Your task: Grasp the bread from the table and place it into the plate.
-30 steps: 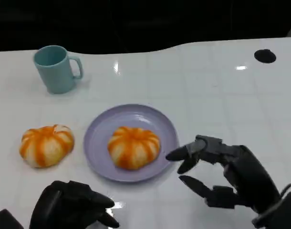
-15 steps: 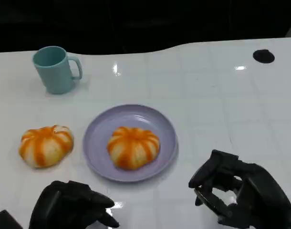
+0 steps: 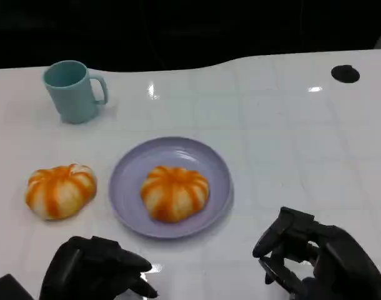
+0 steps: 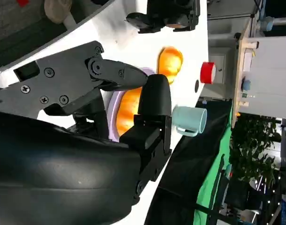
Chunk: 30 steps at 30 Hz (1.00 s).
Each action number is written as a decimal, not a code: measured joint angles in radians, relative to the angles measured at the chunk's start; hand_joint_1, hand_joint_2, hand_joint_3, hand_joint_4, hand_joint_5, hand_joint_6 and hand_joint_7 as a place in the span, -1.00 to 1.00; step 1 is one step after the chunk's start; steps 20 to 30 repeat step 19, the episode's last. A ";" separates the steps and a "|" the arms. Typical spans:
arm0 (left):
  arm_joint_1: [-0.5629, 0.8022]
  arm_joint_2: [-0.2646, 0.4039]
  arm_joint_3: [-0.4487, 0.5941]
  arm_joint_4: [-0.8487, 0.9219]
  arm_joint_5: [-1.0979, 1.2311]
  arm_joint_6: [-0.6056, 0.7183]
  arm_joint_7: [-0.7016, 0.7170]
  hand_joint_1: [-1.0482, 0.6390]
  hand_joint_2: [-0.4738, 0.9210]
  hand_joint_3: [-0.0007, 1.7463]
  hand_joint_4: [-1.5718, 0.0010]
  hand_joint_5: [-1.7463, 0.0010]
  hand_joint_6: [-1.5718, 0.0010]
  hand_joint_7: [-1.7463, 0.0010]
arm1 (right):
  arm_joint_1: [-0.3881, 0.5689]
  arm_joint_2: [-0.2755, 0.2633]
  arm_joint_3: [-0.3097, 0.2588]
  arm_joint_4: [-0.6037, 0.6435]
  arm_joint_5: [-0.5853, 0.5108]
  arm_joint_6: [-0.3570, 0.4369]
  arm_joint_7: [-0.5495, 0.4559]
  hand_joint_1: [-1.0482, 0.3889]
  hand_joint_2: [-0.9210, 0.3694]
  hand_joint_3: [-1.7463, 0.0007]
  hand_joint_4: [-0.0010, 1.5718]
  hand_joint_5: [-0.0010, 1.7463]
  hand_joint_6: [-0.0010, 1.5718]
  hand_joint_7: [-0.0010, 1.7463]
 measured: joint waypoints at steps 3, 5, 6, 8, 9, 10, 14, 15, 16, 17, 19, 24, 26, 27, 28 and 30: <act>0.002 0.000 -0.001 -0.006 0.000 0.000 0.001 -1.00 0.86 -0.99 -1.00 0.64 -1.00 0.93 | 0.000 0.001 -0.004 0.005 0.000 -0.007 0.005 0.21 -0.81 0.36 -0.28 0.90 -0.30 0.58; 0.003 -0.001 -0.001 -0.012 -0.001 0.001 0.001 -1.00 0.85 -1.00 -0.99 0.64 -1.00 0.93 | 0.000 0.001 -0.005 0.007 0.000 -0.007 0.008 0.20 -0.82 0.37 -0.28 0.91 -0.29 0.58; 0.004 -0.001 -0.001 -0.013 -0.002 0.001 0.001 -1.00 0.84 -1.00 -0.99 0.64 -0.99 0.93 | 0.000 0.001 -0.006 0.007 -0.001 -0.007 0.008 0.20 -0.82 0.37 -0.28 0.91 -0.29 0.58; 0.005 -0.001 0.000 -0.016 -0.004 0.001 0.001 -1.00 0.84 -1.00 -0.99 0.64 -1.00 0.93 | 0.000 0.004 -0.006 0.007 -0.002 -0.007 0.007 0.19 -0.83 0.38 -0.28 0.92 -0.29 0.58; 0.005 -0.001 0.000 -0.017 -0.004 0.001 0.001 -1.00 0.84 -1.00 -0.99 0.64 -1.00 0.93 | 0.001 0.005 -0.006 0.007 -0.003 -0.007 0.007 0.19 -0.83 0.38 -0.28 0.92 -0.29 0.58; 0.006 -0.001 0.000 -0.018 -0.004 0.002 0.001 -1.00 0.85 -1.00 -0.99 0.64 -0.99 0.93 | 0.001 0.005 -0.006 0.007 -0.003 -0.007 0.007 0.21 -0.84 0.38 -0.28 0.91 -0.29 0.58; 0.016 0.000 0.000 -0.037 -0.007 0.009 0.001 -1.00 0.85 -1.00 -1.00 0.64 -0.99 0.94 | 0.002 0.008 -0.006 0.007 -0.008 -0.007 0.007 0.22 -0.84 0.38 -0.28 0.90 -0.30 0.58; 0.018 0.000 0.000 -0.039 -0.009 0.012 0.001 -1.00 0.85 -1.00 -1.00 0.64 -0.99 0.94 | 0.002 0.009 -0.006 0.007 -0.008 -0.007 0.007 0.21 -0.84 0.38 -0.28 0.90 -0.30 0.59; 0.019 0.000 0.000 -0.040 -0.011 0.013 0.001 -1.00 0.85 -1.00 -1.00 0.64 -0.99 0.94 | 0.002 0.010 -0.006 0.007 -0.009 -0.007 0.007 0.20 -0.84 0.39 -0.28 0.90 -0.30 0.59; 0.021 0.000 0.000 -0.040 -0.012 0.013 0.001 -1.00 0.85 -1.00 -1.00 0.64 -0.99 0.94 | 0.002 0.010 -0.006 0.007 -0.011 -0.007 0.007 0.20 -0.83 0.39 -0.28 0.90 -0.30 0.59; 0.021 0.000 0.000 -0.040 -0.012 0.012 0.001 -1.00 0.85 -1.00 -1.00 0.64 -0.99 0.95 | 0.002 0.011 -0.006 0.007 -0.019 -0.007 0.007 0.20 -0.83 0.39 -0.28 0.90 -0.30 0.60; 0.021 0.000 0.000 -0.040 -0.012 0.012 0.001 -1.00 0.85 -1.00 -1.00 0.64 -0.99 0.95 | 0.002 0.011 -0.006 0.007 -0.019 -0.007 0.007 0.20 -0.83 0.39 -0.28 0.90 -0.30 0.60; 0.021 0.000 0.000 -0.040 -0.012 0.012 0.001 -1.00 0.85 -1.00 -1.00 0.64 -0.99 0.95 | 0.002 0.011 -0.006 0.007 -0.019 -0.007 0.007 0.20 -0.83 0.39 -0.28 0.90 -0.30 0.60; 0.021 0.000 0.000 -0.040 -0.012 0.012 0.001 -1.00 0.85 -1.00 -1.00 0.64 -0.99 0.95 | 0.002 0.011 -0.006 0.007 -0.019 -0.007 0.007 0.20 -0.83 0.39 -0.28 0.90 -0.30 0.60; 0.021 0.000 0.000 -0.040 -0.012 0.012 0.001 -1.00 0.85 -1.00 -1.00 0.64 -0.99 0.95 | 0.002 0.011 -0.006 0.007 -0.019 -0.007 0.007 0.20 -0.83 0.39 -0.28 0.90 -0.30 0.60; 0.021 0.000 0.000 -0.040 -0.012 0.012 0.001 -1.00 0.85 -1.00 -1.00 0.64 -0.99 0.95 | 0.002 0.011 -0.006 0.007 -0.019 -0.007 0.007 0.20 -0.83 0.39 -0.28 0.90 -0.30 0.60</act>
